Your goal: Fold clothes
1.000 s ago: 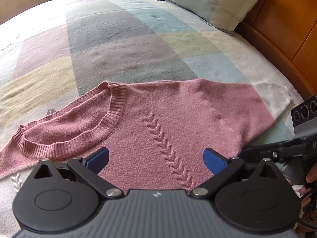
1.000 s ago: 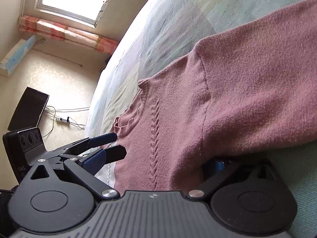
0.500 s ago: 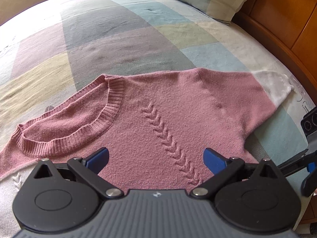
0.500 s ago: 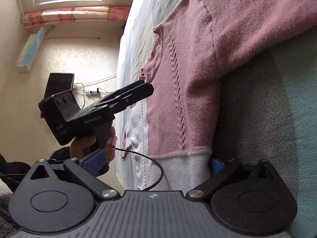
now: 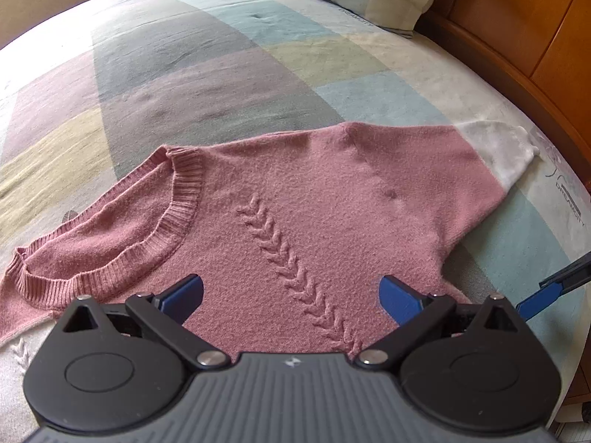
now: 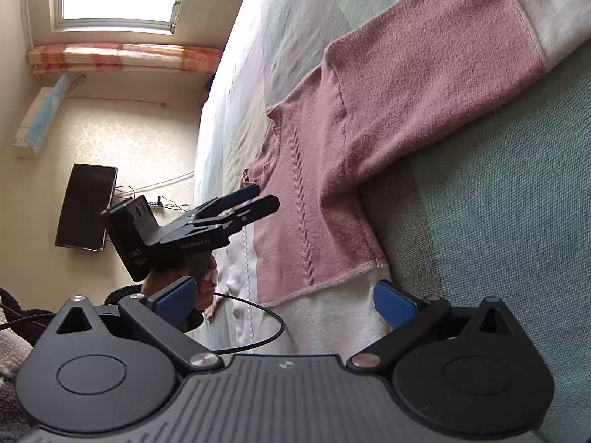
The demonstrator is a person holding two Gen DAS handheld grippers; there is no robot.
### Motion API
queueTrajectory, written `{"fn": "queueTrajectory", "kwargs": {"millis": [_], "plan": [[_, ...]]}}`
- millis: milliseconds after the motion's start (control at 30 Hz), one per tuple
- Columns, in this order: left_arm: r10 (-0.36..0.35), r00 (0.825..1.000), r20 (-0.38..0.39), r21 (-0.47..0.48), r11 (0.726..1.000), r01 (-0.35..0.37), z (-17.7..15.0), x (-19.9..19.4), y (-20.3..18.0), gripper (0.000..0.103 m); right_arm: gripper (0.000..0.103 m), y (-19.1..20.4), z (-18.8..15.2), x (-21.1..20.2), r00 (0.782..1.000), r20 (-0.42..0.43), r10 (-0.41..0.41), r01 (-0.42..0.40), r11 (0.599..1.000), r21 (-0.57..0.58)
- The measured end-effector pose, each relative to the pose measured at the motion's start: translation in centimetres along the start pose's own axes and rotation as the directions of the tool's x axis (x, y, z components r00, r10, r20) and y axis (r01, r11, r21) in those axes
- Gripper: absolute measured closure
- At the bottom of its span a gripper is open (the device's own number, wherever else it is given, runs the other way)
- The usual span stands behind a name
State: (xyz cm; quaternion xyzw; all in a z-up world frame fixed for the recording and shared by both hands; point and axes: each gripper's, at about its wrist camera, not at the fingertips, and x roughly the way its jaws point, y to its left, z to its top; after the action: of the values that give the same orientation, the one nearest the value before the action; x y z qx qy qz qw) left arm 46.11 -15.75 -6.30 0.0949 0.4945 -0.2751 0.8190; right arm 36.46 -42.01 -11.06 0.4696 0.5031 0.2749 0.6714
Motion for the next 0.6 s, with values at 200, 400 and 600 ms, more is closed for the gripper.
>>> {"fn": "queueTrajectory", "kwargs": {"millis": [200, 400, 600], "plan": [[-0.001, 1.0, -0.015, 0.104, 0.995, 0.003, -0.4, 0.3, -1.8, 0.003, 0.0, 0.4, -0.9, 3.7, 0.985, -0.029, -0.172, 0.168, 0.981, -0.092], [-0.031, 0.999, -0.017, 0.095, 0.995, 0.033, 0.0, 0.7, -1.8, 0.003, 0.0, 2.9, 0.7, 3.7, 0.975, 0.049, -0.218, 0.223, 0.952, -0.209], [-0.073, 0.997, -0.013, 0.068, 0.995, 0.074, 1.0, 1.2, -1.3, 0.003, 0.0, 0.7, 3.3, 5.4, 0.992, 0.02, -0.127, 0.129, 0.983, -0.133]]}}
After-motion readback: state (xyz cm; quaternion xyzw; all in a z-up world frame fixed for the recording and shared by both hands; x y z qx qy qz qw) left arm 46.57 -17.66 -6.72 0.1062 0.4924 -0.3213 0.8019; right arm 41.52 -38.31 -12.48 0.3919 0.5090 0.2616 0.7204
